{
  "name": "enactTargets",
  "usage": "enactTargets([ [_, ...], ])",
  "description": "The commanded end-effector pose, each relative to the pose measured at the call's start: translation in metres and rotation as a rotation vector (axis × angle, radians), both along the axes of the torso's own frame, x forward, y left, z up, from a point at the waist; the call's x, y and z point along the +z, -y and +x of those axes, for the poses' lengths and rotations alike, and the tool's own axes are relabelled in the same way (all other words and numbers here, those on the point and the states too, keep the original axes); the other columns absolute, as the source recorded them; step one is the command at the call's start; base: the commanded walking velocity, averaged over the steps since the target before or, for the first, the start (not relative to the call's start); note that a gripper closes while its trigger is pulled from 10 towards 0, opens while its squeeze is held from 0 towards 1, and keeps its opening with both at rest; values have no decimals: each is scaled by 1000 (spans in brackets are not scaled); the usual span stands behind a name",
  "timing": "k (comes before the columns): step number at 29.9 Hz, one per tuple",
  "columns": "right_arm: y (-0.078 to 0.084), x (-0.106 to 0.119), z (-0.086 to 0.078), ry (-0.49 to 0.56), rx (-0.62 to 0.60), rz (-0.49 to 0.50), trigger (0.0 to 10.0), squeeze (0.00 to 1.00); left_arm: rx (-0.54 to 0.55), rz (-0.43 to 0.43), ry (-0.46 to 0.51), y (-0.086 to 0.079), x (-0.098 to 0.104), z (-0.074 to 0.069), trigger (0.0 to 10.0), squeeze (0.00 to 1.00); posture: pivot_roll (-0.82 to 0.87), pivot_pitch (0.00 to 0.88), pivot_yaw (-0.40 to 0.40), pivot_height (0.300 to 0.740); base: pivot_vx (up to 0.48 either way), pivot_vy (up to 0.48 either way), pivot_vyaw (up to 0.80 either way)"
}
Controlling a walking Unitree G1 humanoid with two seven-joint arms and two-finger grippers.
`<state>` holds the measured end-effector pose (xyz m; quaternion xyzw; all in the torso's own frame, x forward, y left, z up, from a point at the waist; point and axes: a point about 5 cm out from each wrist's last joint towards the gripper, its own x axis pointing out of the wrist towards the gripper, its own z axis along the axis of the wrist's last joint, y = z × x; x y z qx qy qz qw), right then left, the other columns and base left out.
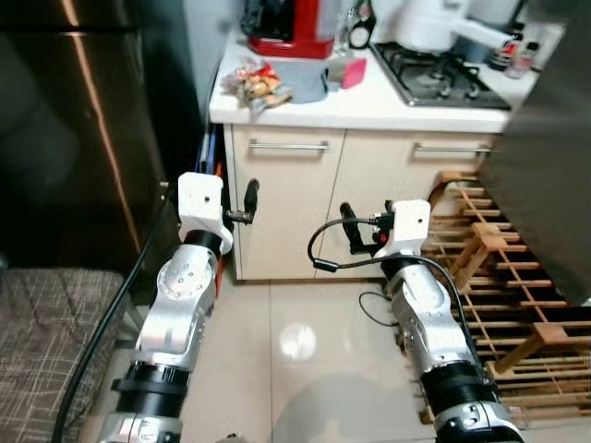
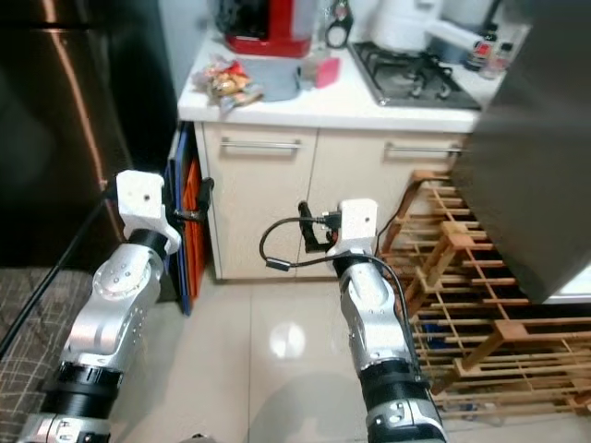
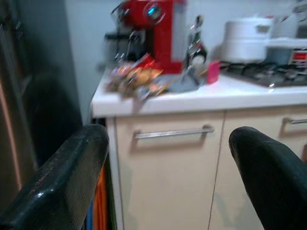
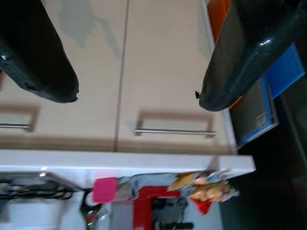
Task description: Restocking fridge
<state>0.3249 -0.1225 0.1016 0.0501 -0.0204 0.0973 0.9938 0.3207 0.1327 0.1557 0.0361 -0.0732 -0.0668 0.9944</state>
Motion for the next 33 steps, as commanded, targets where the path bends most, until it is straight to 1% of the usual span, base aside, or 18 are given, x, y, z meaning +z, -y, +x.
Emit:
enactTargets([
  [1,8,4,3,19,-37,-11,10000,0,-34,16,15,8,4,3,10000,0,-36,0,-19,740,431,0,-800],
  [5,9,8,5,42,-50,-9,10000,0,-40,19,20,7,6,4,10000,0,-37,0,-14,740,429,0,-800],
  [9,8,10,6,56,-51,-1,10000,0,-19,17,45,4,14,10,10000,0,-35,0,-11,740,440,0,0],
  [12,6,10,5,57,-47,-2,10000,0,-15,18,53,3,17,12,10000,0,-35,0,-12,740,446,0,0],
  [23,2,10,6,64,-36,1,10000,0,-40,34,72,6,20,15,10000,0,-35,0,-14,740,447,0,0],
  [26,1,16,6,100,-15,-20,10000,0,-41,30,82,7,22,15,10000,0,-34,0,-16,740,459,0,0],
  [30,-8,32,5,177,39,-49,10000,0,-16,4,76,5,22,16,10000,0,-35,0,-16,740,472,0,0],
  [33,-10,35,6,184,52,-56,10000,0,-15,0,74,6,22,17,10000,0,-34,0,-18,740,480,0,0],
])
